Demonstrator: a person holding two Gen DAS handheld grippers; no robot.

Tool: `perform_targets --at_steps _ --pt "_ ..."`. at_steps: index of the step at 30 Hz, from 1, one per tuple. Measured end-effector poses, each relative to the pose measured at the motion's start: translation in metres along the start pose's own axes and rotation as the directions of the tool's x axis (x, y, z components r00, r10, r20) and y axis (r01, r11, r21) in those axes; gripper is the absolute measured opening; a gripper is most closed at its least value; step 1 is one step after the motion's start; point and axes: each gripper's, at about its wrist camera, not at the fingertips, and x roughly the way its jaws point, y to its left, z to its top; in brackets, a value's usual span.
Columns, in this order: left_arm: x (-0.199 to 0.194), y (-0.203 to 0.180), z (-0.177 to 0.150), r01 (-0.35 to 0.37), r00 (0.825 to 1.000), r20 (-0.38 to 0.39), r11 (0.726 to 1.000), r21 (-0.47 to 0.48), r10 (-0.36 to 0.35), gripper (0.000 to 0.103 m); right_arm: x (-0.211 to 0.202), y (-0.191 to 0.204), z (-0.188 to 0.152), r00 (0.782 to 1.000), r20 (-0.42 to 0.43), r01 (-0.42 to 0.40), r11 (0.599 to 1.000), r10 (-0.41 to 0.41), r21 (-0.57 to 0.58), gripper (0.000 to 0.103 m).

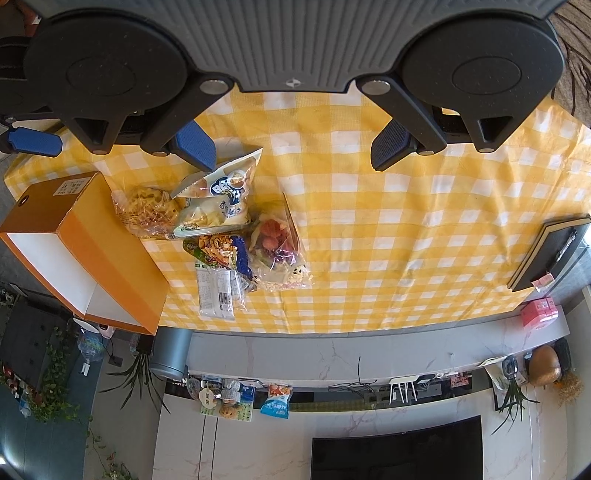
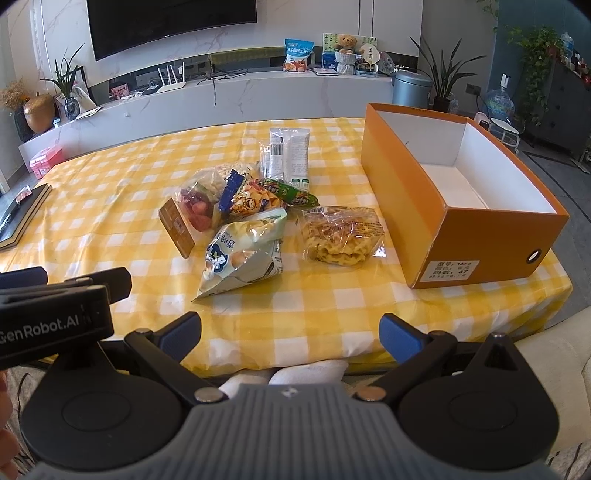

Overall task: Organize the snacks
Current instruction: 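Reach the right gripper to the white-and-blue snack bag and close on it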

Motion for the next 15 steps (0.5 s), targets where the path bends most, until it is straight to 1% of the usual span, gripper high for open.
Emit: perform_targets --at_steps 3,5,8,10,12,15 --pt "0.000 0.001 0.000 0.006 1.000 0.006 1.000 0.002 -0.006 0.103 0.002 0.000 0.000 1.000 -0.003 -0.011 1.000 0.011 0.003 0.100" --pt "0.001 0.006 0.001 0.009 1.000 0.023 1.000 0.002 -0.009 0.103 0.003 -0.001 0.000 1.000 0.003 -0.019 1.000 0.019 0.008 0.100" --pt "0.005 0.019 0.005 -0.011 0.998 0.057 1.000 -0.017 0.012 0.103 0.005 -0.005 0.001 0.998 0.046 -0.047 0.999 0.046 0.028 0.100" --pt "0.012 0.029 0.008 -0.030 0.998 0.054 0.999 -0.021 0.031 0.103 0.012 -0.008 0.004 0.995 0.072 -0.068 0.997 0.065 0.042 0.100" --pt "0.023 0.038 0.009 -0.052 0.998 0.046 0.998 -0.025 0.053 0.103 0.023 -0.013 0.011 0.994 0.079 -0.080 0.993 0.073 0.091 0.100" --pt "0.041 0.048 0.008 -0.058 0.998 0.025 0.998 -0.040 0.059 0.103 0.047 -0.017 0.023 0.992 0.053 -0.120 0.979 0.112 0.166 0.100"
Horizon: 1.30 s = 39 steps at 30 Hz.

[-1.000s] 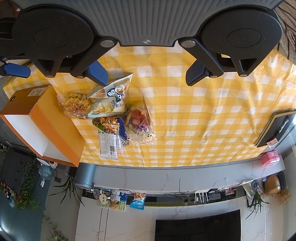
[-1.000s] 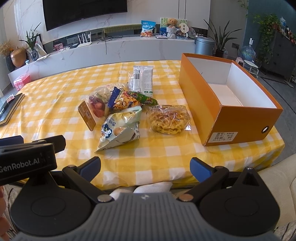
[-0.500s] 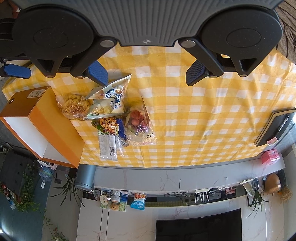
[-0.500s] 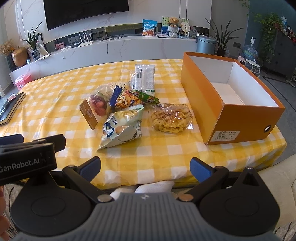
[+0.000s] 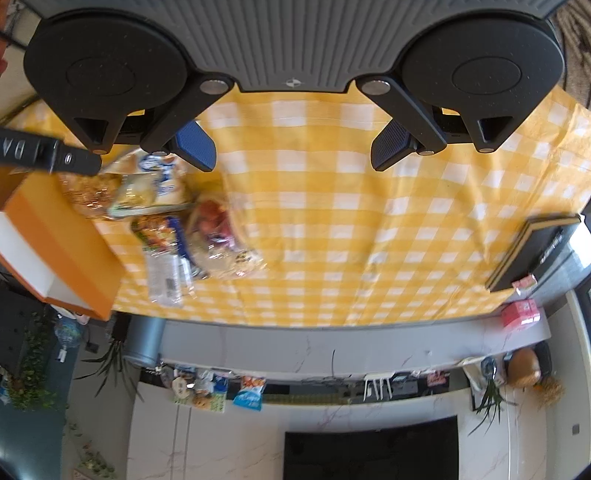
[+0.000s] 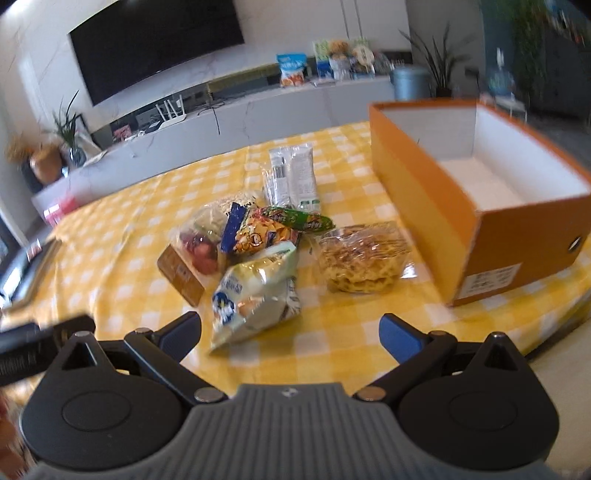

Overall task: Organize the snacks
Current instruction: 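Reach the right gripper to the white-and-blue snack bag and close on it, then lift the white-and-blue bag with the right gripper while the left grasps the waffle bag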

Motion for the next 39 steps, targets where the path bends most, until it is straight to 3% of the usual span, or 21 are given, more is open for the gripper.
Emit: perform_targets --at_steps 8,19,22,25,31,39 --pt "0.031 0.017 -0.010 0.076 0.996 -0.038 0.996 -0.038 -0.077 0.103 0.059 0.019 0.017 0.998 -0.061 -0.034 0.999 0.035 0.020 0.100" --pt "0.042 0.028 -0.016 0.085 0.993 -0.077 0.993 -0.087 -0.092 0.103 0.114 0.044 0.011 0.992 -0.122 0.024 0.994 -0.038 -0.110 0.100" --pt "0.042 0.028 -0.017 0.080 0.993 -0.082 0.993 -0.087 -0.088 0.103 0.122 0.049 0.008 0.988 -0.144 0.029 0.992 -0.048 -0.125 0.093" --pt "0.044 0.027 -0.016 0.076 0.993 -0.081 0.993 -0.085 -0.083 0.103 0.124 0.049 0.005 0.990 -0.127 0.051 0.991 -0.067 -0.125 0.082" --pt "0.047 0.023 -0.021 0.080 0.993 -0.081 0.995 -0.065 -0.086 0.103 0.121 0.046 0.003 0.991 -0.123 0.037 0.988 -0.056 -0.149 0.077" --pt "0.031 0.015 -0.017 0.075 0.997 -0.013 0.997 -0.027 -0.075 0.103 0.099 0.038 0.003 0.995 -0.100 -0.010 0.987 -0.006 -0.162 0.070"
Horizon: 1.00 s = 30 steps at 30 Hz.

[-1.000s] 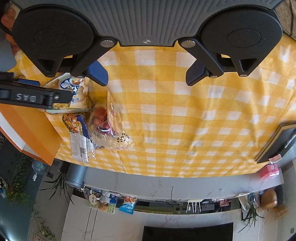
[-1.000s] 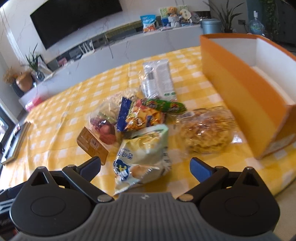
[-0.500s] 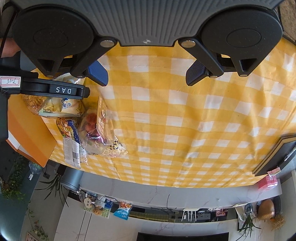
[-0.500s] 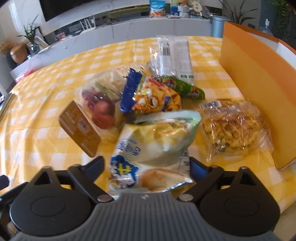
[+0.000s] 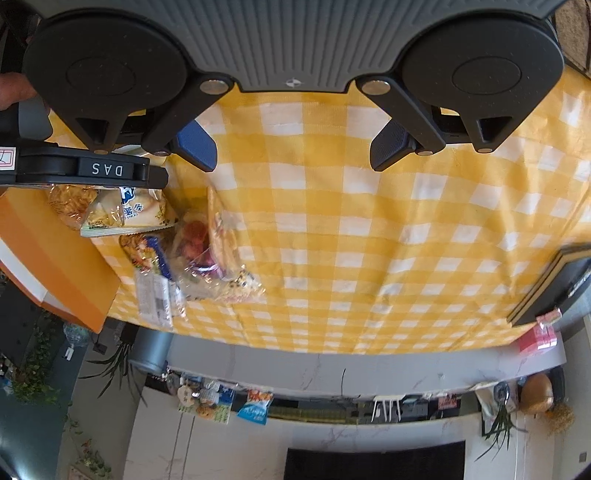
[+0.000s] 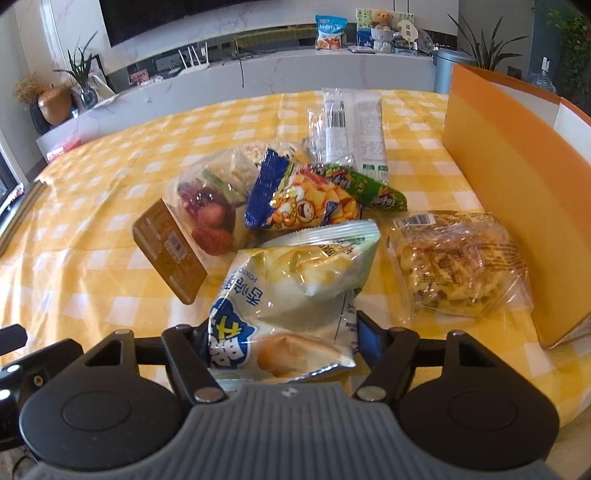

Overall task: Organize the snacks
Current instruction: 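Lift the white-and-blue bag with the right gripper while the left grasps the waffle bag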

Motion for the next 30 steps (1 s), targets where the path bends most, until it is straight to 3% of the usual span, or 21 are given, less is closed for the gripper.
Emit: perform_targets --at_steps 12,17,21,24,30 --pt "-0.040 -0.044 0.018 0.030 0.989 0.143 0.994 0.108 -0.046 0.103 -0.066 -0.024 0.015 0.987 0.144 -0.083 0.996 0.076 0.041 0.068" --pt "-0.042 -0.071 0.029 0.125 0.981 0.124 0.975 0.185 -0.150 0.103 -0.105 -0.054 0.025 0.972 0.226 -0.084 0.991 0.059 0.105 0.068" --pt "-0.028 -0.102 0.028 0.243 0.963 0.037 0.924 0.295 -0.265 0.103 -0.131 -0.087 0.028 0.959 0.283 -0.046 0.985 -0.003 0.167 0.068" --pt "-0.007 -0.127 0.024 0.281 0.957 -0.036 0.882 0.378 -0.289 0.103 -0.144 -0.109 0.023 0.955 0.295 -0.034 0.979 -0.028 0.201 0.068" --pt "0.023 -0.168 0.019 0.337 0.934 -0.070 0.793 0.507 -0.352 0.103 -0.144 -0.141 0.014 0.961 0.274 -0.111 0.961 0.039 0.253 0.068"
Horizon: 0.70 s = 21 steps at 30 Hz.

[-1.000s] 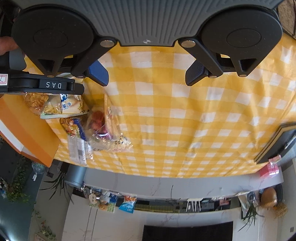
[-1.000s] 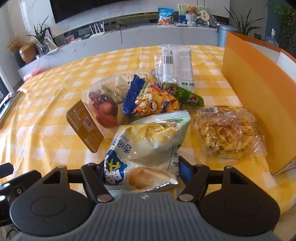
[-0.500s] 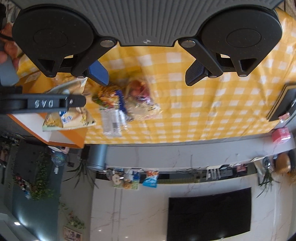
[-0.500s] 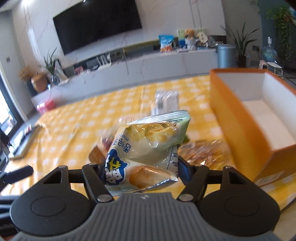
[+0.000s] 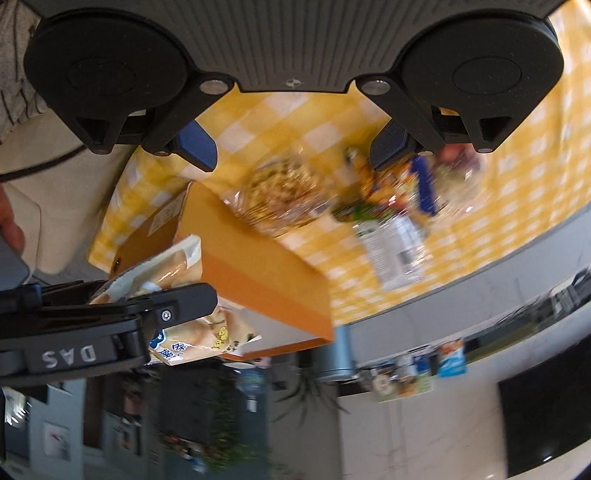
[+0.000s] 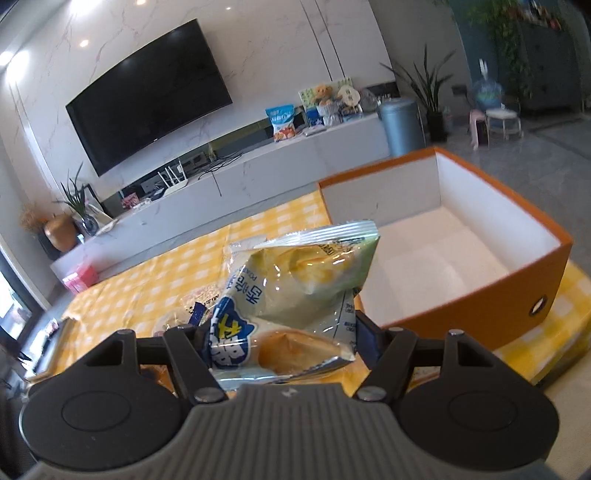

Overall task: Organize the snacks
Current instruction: 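Lift the white-and-blue bag with the right gripper while the left grasps the waffle bag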

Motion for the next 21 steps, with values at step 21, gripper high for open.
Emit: perform_targets --at_steps 21 --pt "0.171 -0.019 0.061 0.247 0.927 -0.351 0.917 0.314 -0.130 0.103 -0.006 -0.021 0.000 1.000 0.027 -0.013 0.993 0.010 0.115 0.069"
